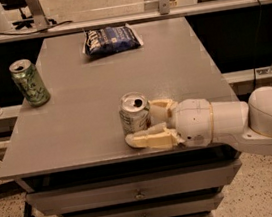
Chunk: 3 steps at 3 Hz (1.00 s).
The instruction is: Move 7up can near blue chip bag
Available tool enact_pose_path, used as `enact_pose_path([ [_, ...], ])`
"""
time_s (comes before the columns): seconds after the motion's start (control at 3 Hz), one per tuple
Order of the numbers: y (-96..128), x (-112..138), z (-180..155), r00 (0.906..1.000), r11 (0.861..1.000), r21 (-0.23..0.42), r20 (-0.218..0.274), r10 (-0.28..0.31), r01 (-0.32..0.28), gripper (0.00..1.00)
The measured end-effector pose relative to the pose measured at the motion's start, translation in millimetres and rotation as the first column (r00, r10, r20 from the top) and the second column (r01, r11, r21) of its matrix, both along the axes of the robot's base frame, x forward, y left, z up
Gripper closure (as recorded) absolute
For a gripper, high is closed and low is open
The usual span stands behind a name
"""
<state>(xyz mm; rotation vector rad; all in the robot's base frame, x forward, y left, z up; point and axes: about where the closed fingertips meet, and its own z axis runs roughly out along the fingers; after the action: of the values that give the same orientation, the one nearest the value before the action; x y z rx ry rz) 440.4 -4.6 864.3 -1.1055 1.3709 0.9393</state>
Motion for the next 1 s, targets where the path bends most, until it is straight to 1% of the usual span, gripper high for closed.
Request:
enact_pose_path([
  [0.33, 5.9, 1.9, 5.0, 0.9998, 1.0, 0.008, 0.018, -0.006, 0.006, 0.64],
  [0.67, 1.5, 6.8, 12.6, 0.999, 1.0, 0.0, 0.04, -0.02, 0.02, 0.88],
  [1.0, -22.5, 16.4, 27.0, 0.9962, 0.998, -0.041, 0.072, -0.049, 0.052, 1.0],
])
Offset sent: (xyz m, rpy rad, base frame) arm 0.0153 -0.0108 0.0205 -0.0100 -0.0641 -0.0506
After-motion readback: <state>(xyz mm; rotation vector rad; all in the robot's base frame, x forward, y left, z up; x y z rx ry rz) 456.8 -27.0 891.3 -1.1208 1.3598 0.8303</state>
